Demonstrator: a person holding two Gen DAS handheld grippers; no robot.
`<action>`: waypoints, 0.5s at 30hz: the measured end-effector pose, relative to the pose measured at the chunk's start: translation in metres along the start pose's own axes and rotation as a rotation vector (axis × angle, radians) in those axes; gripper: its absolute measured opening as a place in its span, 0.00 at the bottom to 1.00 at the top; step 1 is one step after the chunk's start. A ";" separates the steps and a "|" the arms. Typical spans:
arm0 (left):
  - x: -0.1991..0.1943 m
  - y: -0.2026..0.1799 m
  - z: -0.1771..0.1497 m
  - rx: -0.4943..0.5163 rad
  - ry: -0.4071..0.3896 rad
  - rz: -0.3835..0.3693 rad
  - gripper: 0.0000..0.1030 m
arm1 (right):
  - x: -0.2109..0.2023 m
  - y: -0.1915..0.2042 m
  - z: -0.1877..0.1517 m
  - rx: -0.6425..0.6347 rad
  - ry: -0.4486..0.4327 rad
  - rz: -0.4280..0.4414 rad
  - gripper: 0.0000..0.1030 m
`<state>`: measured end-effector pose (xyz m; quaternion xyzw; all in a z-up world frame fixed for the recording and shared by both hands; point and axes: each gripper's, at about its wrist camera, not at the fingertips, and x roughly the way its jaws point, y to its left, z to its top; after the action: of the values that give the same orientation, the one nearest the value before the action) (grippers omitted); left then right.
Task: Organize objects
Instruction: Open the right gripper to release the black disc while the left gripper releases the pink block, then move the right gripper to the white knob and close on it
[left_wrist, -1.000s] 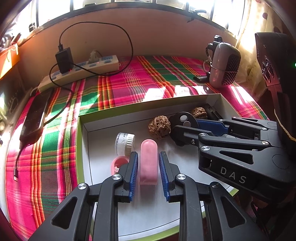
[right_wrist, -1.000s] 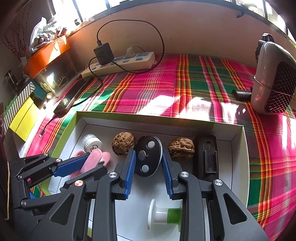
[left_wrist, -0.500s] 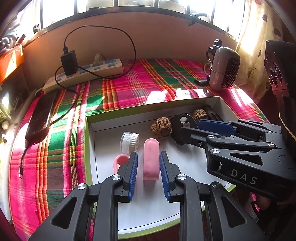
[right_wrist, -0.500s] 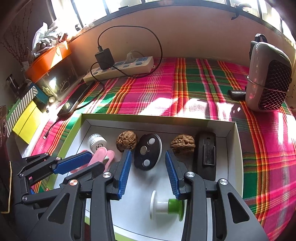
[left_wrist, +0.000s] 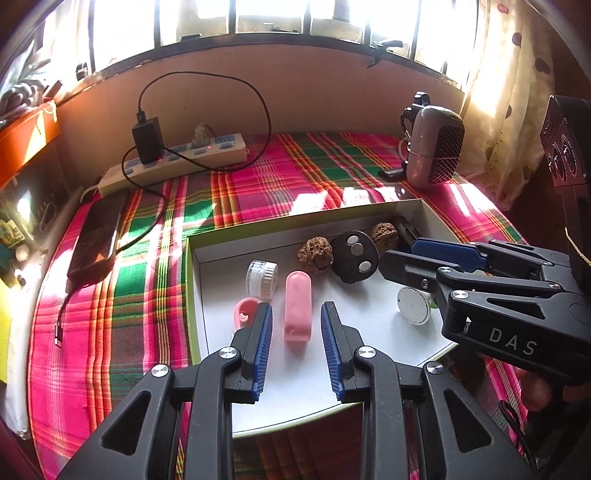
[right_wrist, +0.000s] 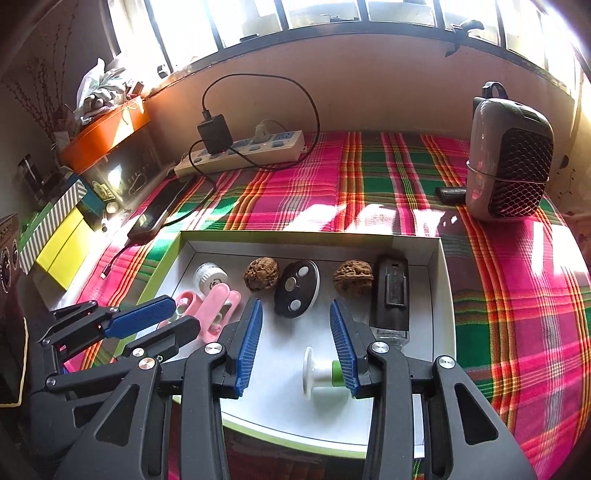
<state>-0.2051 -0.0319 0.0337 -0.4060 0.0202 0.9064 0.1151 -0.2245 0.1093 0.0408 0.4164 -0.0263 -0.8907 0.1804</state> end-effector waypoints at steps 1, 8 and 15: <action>-0.003 0.000 -0.001 0.002 -0.004 0.000 0.25 | -0.003 0.000 -0.001 0.000 -0.005 -0.002 0.38; -0.021 -0.002 -0.011 -0.002 -0.029 0.014 0.26 | -0.024 -0.003 -0.012 0.010 -0.030 -0.011 0.39; -0.047 -0.005 -0.028 -0.015 -0.070 -0.011 0.26 | -0.050 -0.010 -0.029 0.014 -0.060 -0.019 0.39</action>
<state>-0.1532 -0.0402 0.0504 -0.3750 0.0071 0.9195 0.1174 -0.1759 0.1384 0.0568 0.3907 -0.0340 -0.9044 0.1681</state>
